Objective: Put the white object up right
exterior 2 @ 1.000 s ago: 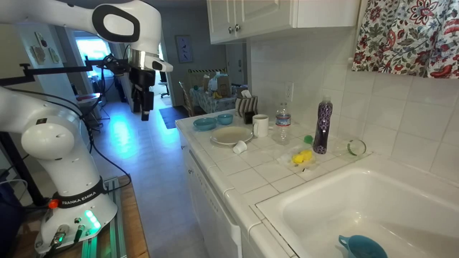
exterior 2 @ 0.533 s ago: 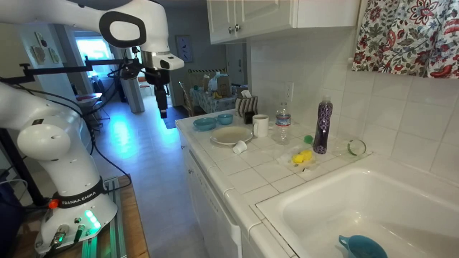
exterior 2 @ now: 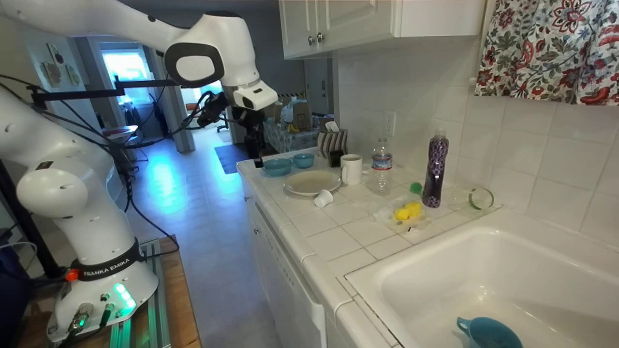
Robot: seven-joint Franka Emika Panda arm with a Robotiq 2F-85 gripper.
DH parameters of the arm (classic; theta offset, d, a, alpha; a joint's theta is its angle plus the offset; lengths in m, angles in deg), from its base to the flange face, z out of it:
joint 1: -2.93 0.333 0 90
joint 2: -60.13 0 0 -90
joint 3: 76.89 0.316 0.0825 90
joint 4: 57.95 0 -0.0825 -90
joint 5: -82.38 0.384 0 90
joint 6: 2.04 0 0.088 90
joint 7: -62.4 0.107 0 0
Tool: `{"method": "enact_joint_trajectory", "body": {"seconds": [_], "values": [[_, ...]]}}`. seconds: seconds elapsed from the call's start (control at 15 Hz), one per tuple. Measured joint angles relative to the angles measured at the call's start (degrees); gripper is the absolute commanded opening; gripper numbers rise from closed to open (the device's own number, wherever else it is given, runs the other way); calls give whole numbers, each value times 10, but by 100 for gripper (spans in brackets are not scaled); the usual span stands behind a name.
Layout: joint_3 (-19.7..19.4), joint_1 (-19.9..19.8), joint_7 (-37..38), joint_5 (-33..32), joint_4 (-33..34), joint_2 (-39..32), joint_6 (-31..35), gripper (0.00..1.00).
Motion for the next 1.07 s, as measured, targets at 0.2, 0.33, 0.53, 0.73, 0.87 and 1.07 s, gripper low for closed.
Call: {"method": "enact_joint_trajectory", "body": {"seconds": [0.2,0.33,0.53,0.73,0.87,1.07], "values": [[-12,-13,31,26,10,-57,82,100],[-16,-16,57,47,18,-96,131,100],[-17,-18,108,77,32,-151,192,100],[-17,-19,169,96,44,-199,243,100],[-16,-22,221,97,50,-224,266,100],[-16,-29,266,88,59,-248,266,100]]}}
